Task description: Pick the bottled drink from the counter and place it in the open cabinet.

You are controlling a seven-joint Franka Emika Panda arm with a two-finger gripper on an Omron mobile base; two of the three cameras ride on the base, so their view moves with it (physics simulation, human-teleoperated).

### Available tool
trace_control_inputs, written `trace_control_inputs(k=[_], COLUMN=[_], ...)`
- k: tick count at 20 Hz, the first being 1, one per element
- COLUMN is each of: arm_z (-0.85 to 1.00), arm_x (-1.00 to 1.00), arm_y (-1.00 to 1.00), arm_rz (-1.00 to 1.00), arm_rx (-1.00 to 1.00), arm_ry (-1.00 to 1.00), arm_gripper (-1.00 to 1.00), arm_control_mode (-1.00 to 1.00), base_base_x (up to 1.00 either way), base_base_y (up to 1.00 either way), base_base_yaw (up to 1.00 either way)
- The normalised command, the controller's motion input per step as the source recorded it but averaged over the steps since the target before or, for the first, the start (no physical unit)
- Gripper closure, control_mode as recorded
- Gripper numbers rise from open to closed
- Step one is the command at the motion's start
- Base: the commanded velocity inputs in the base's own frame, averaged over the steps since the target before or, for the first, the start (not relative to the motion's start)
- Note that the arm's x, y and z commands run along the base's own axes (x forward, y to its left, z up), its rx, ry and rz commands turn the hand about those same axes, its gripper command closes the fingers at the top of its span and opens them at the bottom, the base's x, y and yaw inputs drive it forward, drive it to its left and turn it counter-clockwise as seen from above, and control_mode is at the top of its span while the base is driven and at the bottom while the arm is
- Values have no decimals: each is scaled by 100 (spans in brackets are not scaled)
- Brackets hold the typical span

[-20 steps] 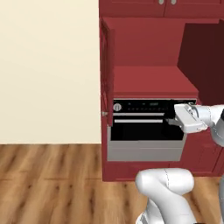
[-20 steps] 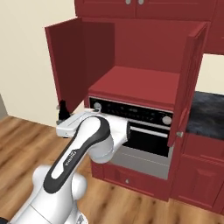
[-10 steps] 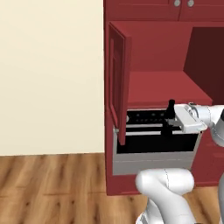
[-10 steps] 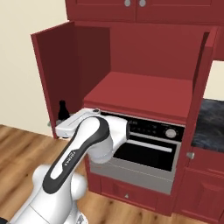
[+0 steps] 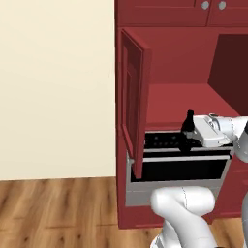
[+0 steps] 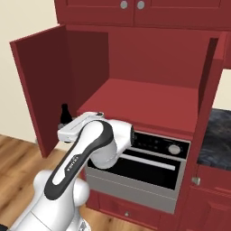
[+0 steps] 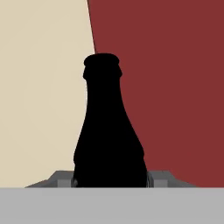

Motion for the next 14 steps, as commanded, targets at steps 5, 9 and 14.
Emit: trace_control_inputs(k=[5, 9, 14], arm_z=[0, 0, 0], arm_x=[0, 0, 0], arm_y=[0, 0, 0], arm_rz=[0, 0, 0], arm_rx=[0, 0, 0], arm_ry=[0, 0, 0], arm_gripper=[100, 100, 100], arm_control_mode=[100, 100, 100], base_base_x=[50, 44, 37], base_base_y=[0, 0, 0], base_base_yaw=[0, 0, -1])
